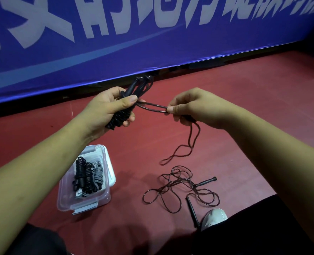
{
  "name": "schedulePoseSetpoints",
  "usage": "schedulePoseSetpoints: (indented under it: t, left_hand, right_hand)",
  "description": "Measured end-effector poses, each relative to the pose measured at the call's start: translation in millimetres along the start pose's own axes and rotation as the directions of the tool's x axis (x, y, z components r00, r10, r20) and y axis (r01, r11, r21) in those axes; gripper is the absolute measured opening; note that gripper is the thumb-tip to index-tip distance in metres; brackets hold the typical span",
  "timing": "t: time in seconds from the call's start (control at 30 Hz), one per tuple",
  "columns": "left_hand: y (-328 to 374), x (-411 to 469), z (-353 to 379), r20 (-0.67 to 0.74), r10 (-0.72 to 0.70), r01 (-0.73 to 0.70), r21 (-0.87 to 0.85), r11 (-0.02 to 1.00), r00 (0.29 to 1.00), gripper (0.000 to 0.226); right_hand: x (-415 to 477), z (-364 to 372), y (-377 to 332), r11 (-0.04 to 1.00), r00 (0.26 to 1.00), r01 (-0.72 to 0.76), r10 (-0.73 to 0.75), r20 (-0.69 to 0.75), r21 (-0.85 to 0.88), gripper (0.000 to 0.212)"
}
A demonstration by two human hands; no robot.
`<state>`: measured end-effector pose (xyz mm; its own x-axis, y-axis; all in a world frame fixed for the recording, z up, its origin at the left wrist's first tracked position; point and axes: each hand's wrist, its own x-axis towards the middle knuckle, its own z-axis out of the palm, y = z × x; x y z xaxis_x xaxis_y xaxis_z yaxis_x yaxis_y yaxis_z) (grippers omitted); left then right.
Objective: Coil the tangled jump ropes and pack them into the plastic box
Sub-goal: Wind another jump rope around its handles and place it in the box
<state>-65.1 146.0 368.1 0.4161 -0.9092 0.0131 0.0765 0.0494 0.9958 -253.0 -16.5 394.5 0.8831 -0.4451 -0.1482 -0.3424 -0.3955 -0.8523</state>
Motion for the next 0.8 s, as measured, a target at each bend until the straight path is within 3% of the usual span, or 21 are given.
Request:
schedulePoseSetpoints:
  t: [0.2, 0.37, 0.43, 0.5, 0.6, 0.7, 0.8]
  left_hand:
    - [1.0, 1.5, -4.5, -0.021, 0.038, -0.037, 0.045, 0.998, 0.999, 0.027]
    - [-2.6, 4.7, -3.0, -0.13, 0.076, -0.029, 0.331, 0.943, 0.989, 0.034]
    - [-6.3, 6.5, -5.0, -0.123, 0.155, -0.063, 0.547, 0.835, 0.98, 0.035]
    - [-8.0, 6.4, -7.5, -0.05, 0.247, -0.113, 0.789, 0.604, 0.968, 0.036]
    - [-13.6, 6.7, -6.7, 0.072, 0.246, -0.158, 0.924, 0.349, 0.967, 0.036]
    - [-22.8, 4.5, -2.3, 0.097, 0.151, -0.132, 0.961, 0.243, 0.984, 0.034]
    - [-23.9, -1.6, 5.7, 0.12, 0.043, -0.126, 0.971, 0.203, 0.992, 0.044]
  right_hand:
    - [-4.8, 3.2, -10.5, 0.997, 0.997, 0.045, -0.049, 0.055, 0.066, 0.018]
    - [-6.7, 4.1, -17.4, 0.999, 0.998, 0.034, -0.034, 0.052, 0.006, 0.024]
    - [-8.4, 6.2, -22.0, 0.998, 0.999, 0.028, -0.026, 0.047, -0.053, 0.028]
    - [-10.5, 10.1, -28.8, 0.988, 0.999, 0.037, -0.033, 0.034, -0.149, 0.029]
    - [-11.5, 17.1, -36.5, 0.969, 0.999, 0.043, -0.036, 0.035, -0.243, 0.033]
    - [-12.6, 18.8, -39.0, 0.944, 0.998, 0.041, -0.023, 0.059, -0.327, 0.037]
    - [-12.9, 16.7, -36.5, 0.925, 0.998, 0.046, -0.028, 0.054, -0.378, 0.04]
